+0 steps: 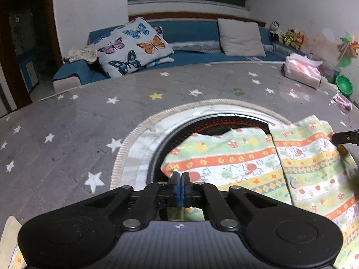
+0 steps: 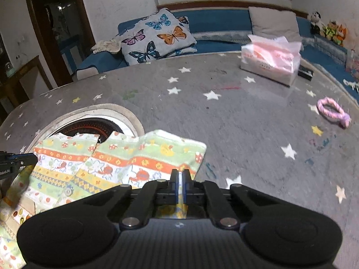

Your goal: Fold clothes

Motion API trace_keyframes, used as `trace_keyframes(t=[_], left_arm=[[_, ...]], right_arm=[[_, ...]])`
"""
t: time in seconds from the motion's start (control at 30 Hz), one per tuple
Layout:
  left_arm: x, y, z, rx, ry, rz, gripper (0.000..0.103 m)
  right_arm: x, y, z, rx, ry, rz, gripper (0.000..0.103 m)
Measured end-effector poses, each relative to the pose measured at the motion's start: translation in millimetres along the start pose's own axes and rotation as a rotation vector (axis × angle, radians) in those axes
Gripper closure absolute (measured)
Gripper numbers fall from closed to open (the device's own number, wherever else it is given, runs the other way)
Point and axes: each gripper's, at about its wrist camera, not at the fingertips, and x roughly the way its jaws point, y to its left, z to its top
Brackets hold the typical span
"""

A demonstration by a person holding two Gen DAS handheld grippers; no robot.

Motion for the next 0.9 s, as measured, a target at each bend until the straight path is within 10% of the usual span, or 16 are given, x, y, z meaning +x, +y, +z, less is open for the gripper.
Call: trace_keyframes(t=[0.53,0.7,0.9], left_arm=[[-18,18,19,-0.015,-0.12,0.084,0.103],[-10,27,22,-0.04,-0.061,0.011,0.1],[8,19,18,-0.023,-0.01,0.021,0.049]], right_arm=[[-2,25,51,-0.071,-0.117,-0.007,0.103],[9,17,46,-0.055,-0.063,-0.018,0.091],[24,-5,29,0.009,0.009,-0.023,0.071]])
